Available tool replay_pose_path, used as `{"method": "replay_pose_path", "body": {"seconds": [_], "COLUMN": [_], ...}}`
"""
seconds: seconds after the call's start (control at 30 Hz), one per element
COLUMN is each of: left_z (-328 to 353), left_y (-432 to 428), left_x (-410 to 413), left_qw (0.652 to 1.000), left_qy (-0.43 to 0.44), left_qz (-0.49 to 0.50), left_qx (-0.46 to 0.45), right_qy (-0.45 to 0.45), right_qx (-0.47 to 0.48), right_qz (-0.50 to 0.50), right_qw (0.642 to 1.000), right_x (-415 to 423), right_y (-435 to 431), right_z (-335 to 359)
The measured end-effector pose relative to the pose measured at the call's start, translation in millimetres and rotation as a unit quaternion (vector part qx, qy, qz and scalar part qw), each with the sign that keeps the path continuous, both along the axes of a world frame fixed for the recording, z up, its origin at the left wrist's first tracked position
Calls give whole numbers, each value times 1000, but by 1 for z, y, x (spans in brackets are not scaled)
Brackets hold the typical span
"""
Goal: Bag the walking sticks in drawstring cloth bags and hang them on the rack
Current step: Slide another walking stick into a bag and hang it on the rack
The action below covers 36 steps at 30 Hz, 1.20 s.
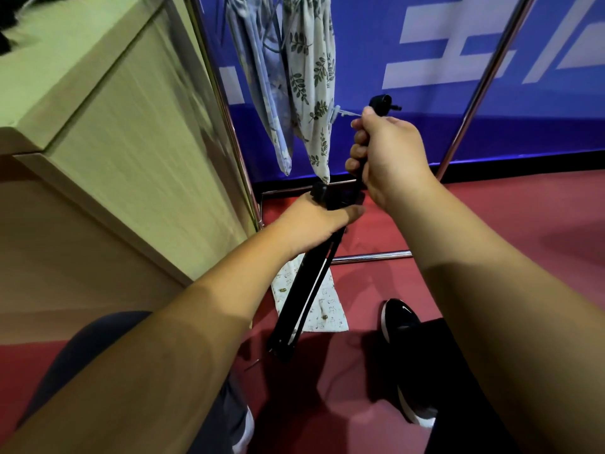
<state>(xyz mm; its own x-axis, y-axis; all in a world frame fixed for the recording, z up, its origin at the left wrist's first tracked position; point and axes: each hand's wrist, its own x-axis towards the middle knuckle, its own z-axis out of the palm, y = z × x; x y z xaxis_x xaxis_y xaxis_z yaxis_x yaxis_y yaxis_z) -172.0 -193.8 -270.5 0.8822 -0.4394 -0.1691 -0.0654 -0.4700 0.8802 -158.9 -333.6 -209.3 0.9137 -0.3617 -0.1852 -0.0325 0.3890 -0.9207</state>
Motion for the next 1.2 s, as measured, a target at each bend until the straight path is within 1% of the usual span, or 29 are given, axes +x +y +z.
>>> {"method": "replay_pose_path", "body": {"seconds": [0.1, 0.3, 0.4, 0.47, 0.5, 0.6, 0.63, 0.67, 0.73, 0.77, 0.83, 0.9, 0.93, 1.0, 1.07, 1.13, 1.2], "left_z": [2, -1, 0, 1, 3, 2, 3, 3, 4, 4, 8, 11, 12, 16, 20, 23, 24], "left_y": [-1, -6, -8, -8, -7, -2, 0, 2, 8, 11, 16, 19, 19, 18, 16, 16, 16], "left_x": [-3, -3, -3, -2, -2, 10, 13, 17, 24, 27, 30, 34, 35, 36, 37, 38, 39], "left_qw": [1000, 999, 1000, 1000, 999, 997, 997, 996, 994, 993, 993, 990, 986, 968, 950, 934, 919], "left_qy": [9, 9, 11, 13, 15, 35, 37, 32, 32, 36, 41, 61, 80, 119, 137, 148, 163], "left_qz": [7, 8, -4, -1, 12, 50, 62, 71, 88, 92, 87, 78, 71, 71, 101, 122, 131], "left_qx": [-27, -34, -28, -28, -28, -39, -42, -45, -61, -70, -72, -96, -129, -209, -260, -300, -335], "right_qy": [3, 0, 3, 1, 6, 48, 57, 67, 96, 118, 186, 244, 256, 252, 224, 187, 159], "right_qx": [-1, -8, -35, -72, -105, -259, -286, -295, -279, -270, -281, -301, -304, -290, -270, -266, -299], "right_qz": [0, 6, 9, 9, 11, 9, 3, -7, -3, 17, 96, 197, 251, 356, 425, 436, 405], "right_qw": [1000, 1000, 999, 997, 994, 965, 956, 953, 956, 955, 937, 900, 883, 852, 835, 839, 849], "right_x": [0, 0, -1, -1, -1, -5, -6, -7, -7, -7, -8, -13, -18, -28, -33, -34, -33], "right_y": [0, -2, -2, -3, -4, -7, -8, -10, -14, -15, -12, -7, -6, -1, 4, 10, 12], "right_z": [-1, -1, -2, -2, 0, 1, 0, -1, -3, -5, -7, -12, -15, -21, -25, -28, -29]}}
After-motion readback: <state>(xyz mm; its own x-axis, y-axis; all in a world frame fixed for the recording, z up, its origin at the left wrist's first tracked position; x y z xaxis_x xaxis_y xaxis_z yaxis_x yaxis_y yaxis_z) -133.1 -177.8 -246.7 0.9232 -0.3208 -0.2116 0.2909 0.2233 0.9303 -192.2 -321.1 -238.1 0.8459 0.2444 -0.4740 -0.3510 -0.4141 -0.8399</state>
